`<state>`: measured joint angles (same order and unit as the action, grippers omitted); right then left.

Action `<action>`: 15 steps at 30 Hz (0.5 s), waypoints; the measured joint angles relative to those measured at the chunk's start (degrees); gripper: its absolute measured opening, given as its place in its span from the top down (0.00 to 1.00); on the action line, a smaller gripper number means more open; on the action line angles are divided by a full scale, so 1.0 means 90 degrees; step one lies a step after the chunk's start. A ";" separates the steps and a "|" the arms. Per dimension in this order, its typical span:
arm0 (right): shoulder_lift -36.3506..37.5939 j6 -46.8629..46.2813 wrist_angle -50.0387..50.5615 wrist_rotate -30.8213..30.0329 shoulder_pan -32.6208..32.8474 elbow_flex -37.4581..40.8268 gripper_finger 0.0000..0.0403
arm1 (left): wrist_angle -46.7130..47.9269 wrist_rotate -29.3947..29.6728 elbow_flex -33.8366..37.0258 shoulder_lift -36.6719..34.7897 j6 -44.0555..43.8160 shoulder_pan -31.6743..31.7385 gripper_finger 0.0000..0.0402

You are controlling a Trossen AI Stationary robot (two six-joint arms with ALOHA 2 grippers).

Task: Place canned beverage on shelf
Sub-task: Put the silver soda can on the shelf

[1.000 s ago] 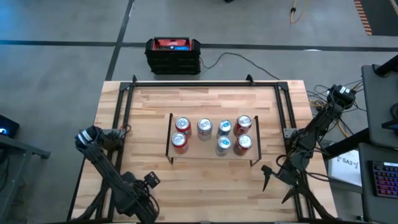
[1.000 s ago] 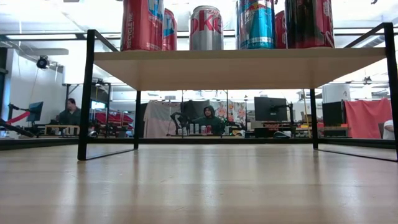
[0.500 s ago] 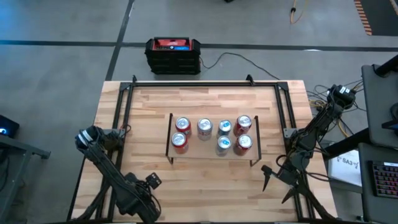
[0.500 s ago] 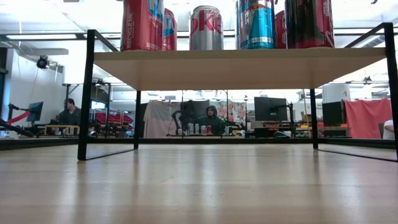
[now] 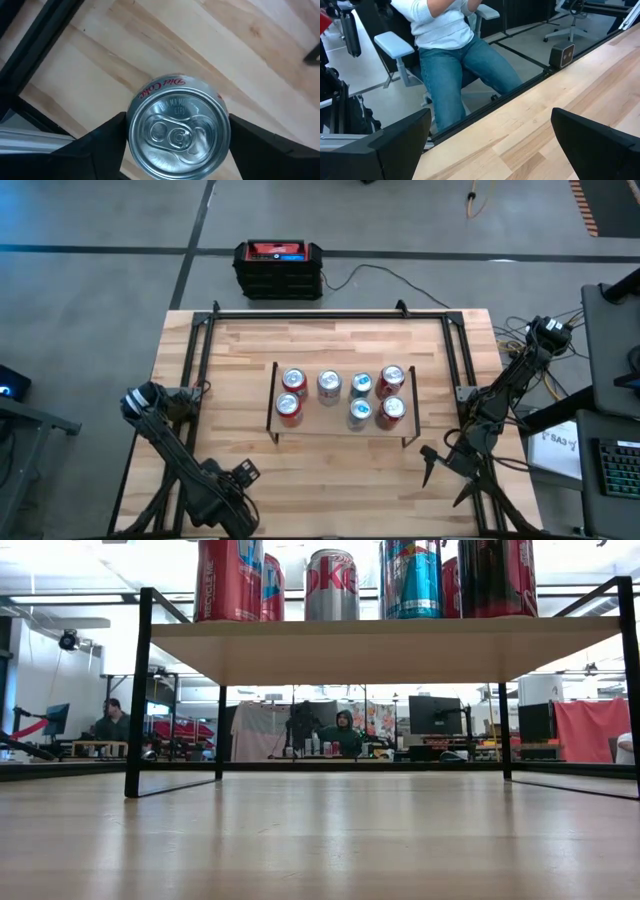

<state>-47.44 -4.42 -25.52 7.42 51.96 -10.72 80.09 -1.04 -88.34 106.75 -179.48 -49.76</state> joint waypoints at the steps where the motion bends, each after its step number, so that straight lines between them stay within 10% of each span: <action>1: -0.0001 0.0006 0.0002 0.0000 0.0000 -0.0002 0.01 | -0.0020 0.0000 -0.0014 0.0001 0.0116 0.0000 0.30; 15: -0.0002 0.0002 0.0002 0.0002 0.0000 -0.0002 0.01 | -0.0159 0.0715 -0.0086 0.0003 0.5428 -0.0010 0.26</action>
<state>-47.46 -4.41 -25.50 7.44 51.96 -10.74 78.66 5.40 -89.12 106.78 -130.63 -49.84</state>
